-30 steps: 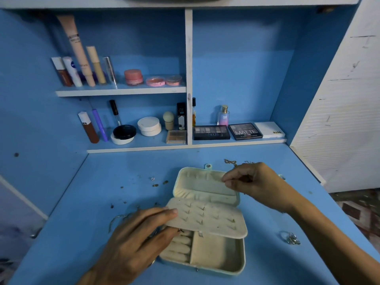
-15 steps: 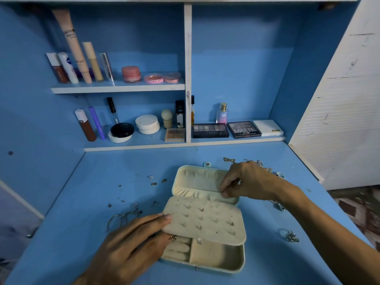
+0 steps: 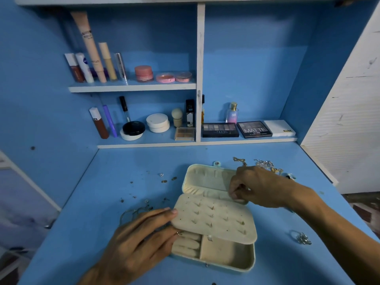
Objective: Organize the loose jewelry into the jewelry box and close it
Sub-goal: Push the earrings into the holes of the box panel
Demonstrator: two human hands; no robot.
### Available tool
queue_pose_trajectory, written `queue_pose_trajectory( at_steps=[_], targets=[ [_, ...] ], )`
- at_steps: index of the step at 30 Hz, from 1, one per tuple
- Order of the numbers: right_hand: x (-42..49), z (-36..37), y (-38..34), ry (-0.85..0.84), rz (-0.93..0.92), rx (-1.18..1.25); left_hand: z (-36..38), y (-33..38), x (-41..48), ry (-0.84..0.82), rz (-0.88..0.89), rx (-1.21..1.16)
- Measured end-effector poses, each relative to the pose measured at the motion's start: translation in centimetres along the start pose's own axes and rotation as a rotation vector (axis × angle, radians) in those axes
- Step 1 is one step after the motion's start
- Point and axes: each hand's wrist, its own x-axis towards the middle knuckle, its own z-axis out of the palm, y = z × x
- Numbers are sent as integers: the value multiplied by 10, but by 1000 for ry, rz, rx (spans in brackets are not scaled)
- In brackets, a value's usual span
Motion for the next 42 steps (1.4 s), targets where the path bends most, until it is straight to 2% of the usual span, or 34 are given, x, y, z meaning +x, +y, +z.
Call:
queue_pose_trajectory(
  at_steps=[6,11,15,20,27,36,42],
  targets=[
    [37,-9,-37,168,-152,89,-16,-1,5,82,-72,-30],
    [95,-4,-80,214,-243,145,-22,-13,-6,165,-191,3],
    [134,8,-112,190,-289,112,-26,-23,-15,237,-319,83],
    [160,22,-132,140,-240,40,-26,-32,-21,294,-451,118],
    [167,33,-139,153,-273,-102,-23,-40,-29,299,-574,87],
    [172,23,-151,196,-307,57,-25,-43,-32,304,-801,110],
    [177,25,-164,156,-374,12,-24,-44,-32,285,-823,112]
  ],
)
